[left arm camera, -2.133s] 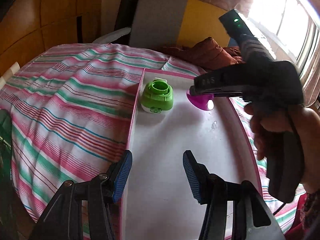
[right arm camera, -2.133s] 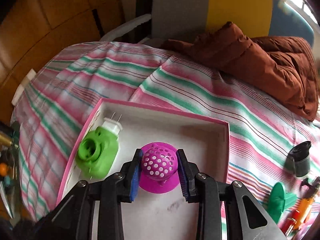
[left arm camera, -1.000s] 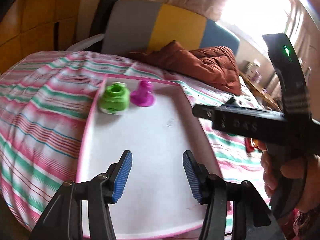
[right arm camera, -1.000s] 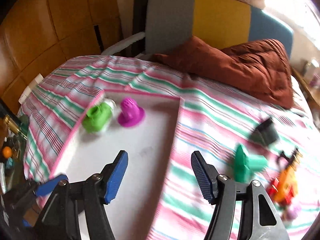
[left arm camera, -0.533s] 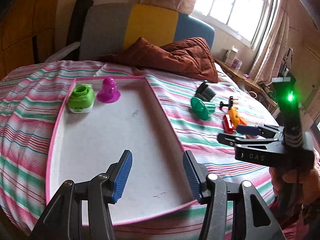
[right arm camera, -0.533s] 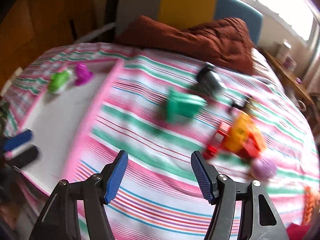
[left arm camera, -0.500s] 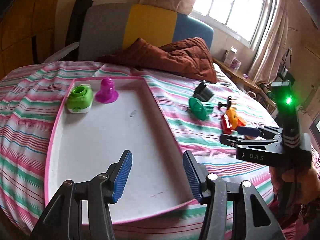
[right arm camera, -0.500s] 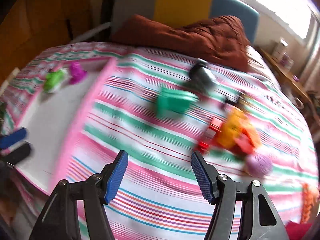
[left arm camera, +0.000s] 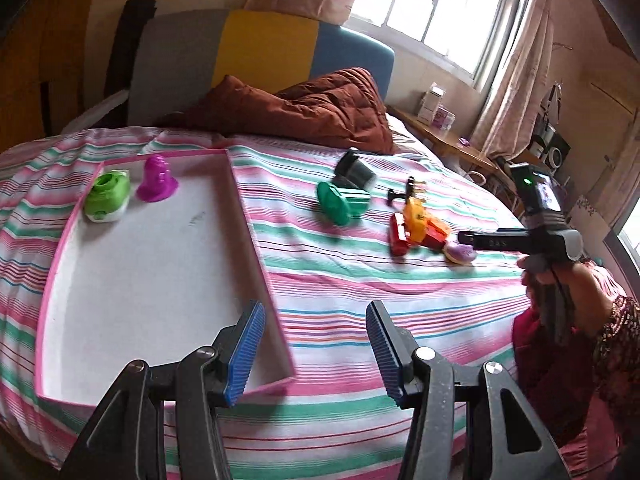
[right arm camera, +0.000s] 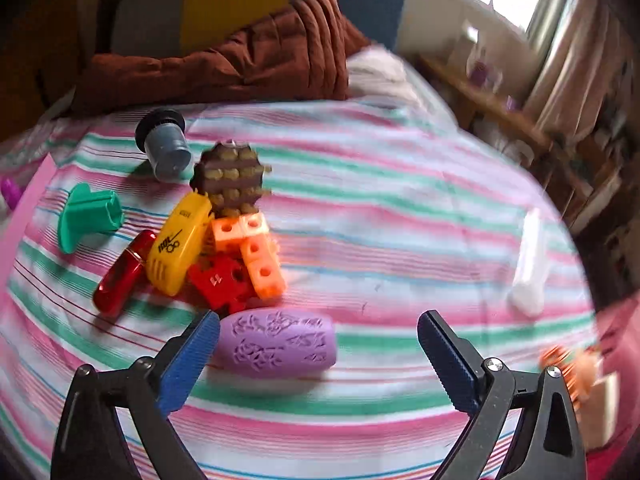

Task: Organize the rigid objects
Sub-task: 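Grasp the purple oval with the right tool while the left tool moves toward the red cylinder, then grasp the red cylinder with the left tool while the right tool holds the purple oval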

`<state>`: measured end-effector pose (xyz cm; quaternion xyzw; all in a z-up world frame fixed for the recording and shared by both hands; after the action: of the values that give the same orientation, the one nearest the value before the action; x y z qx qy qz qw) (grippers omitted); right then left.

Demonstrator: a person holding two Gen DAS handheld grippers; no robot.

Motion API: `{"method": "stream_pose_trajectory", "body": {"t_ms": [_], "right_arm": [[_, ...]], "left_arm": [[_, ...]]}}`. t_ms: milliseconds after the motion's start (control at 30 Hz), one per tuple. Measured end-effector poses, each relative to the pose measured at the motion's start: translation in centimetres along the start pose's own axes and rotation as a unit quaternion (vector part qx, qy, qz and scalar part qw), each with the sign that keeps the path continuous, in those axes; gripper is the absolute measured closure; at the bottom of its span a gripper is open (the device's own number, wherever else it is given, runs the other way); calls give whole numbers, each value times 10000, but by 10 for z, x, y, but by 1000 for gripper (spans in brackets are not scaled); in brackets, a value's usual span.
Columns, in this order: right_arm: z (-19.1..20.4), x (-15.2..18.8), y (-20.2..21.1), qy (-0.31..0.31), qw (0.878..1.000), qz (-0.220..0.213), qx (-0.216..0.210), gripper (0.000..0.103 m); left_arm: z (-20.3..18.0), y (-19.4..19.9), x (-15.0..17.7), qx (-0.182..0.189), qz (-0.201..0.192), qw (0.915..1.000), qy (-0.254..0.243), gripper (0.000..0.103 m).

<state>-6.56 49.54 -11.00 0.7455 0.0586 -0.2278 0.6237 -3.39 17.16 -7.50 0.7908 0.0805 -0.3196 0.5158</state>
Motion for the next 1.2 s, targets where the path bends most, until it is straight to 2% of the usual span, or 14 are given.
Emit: {"method": "stream_pose_trajectory", "body": {"t_ms": [100, 233, 333, 500, 733, 900, 1067, 1200], "right_arm": [[4, -6, 5, -86, 9992, -131, -363, 3], [3, 14, -25, -77, 9978, 583, -289, 5], [5, 19, -33, -116, 9960, 769, -450, 26], [6, 23, -35, -119, 9949, 866, -506, 26], [0, 26, -33, -336, 9929, 969, -607, 26], [-4, 26, -35, -445, 9914, 1010, -707, 26], [-3, 27, -36, -373, 9918, 1022, -665, 26], [-4, 28, -36, -411, 9914, 1022, -700, 26]], "left_arm": [[-15, -7, 3, -10, 72, 9998, -185, 49], [-36, -16, 5, 41, 176, 9993, -321, 49], [-52, -20, 6, 77, 215, 9987, -446, 49], [-74, -31, 6, 102, 360, 9968, -701, 49], [-90, -64, -18, -46, 638, 9956, -683, 49], [-103, -100, -46, -362, 687, 9921, -989, 49], [-109, -145, -60, -503, 1098, 9860, -1148, 49], [-105, -165, -70, -636, 1065, 9852, -1180, 49]]}}
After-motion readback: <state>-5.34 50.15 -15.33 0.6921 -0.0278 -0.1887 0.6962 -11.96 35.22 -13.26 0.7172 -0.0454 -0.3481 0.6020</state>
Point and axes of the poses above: each gripper's, at about its wrist camera, not at the fingertips, and y roughly against the way its jaws point, z to its left, x to its underside, the point moved 10 cm from there along -y, roughly the way its jaws point, and after that the axes turned 8 degrees about z, right-handed, at the moved point
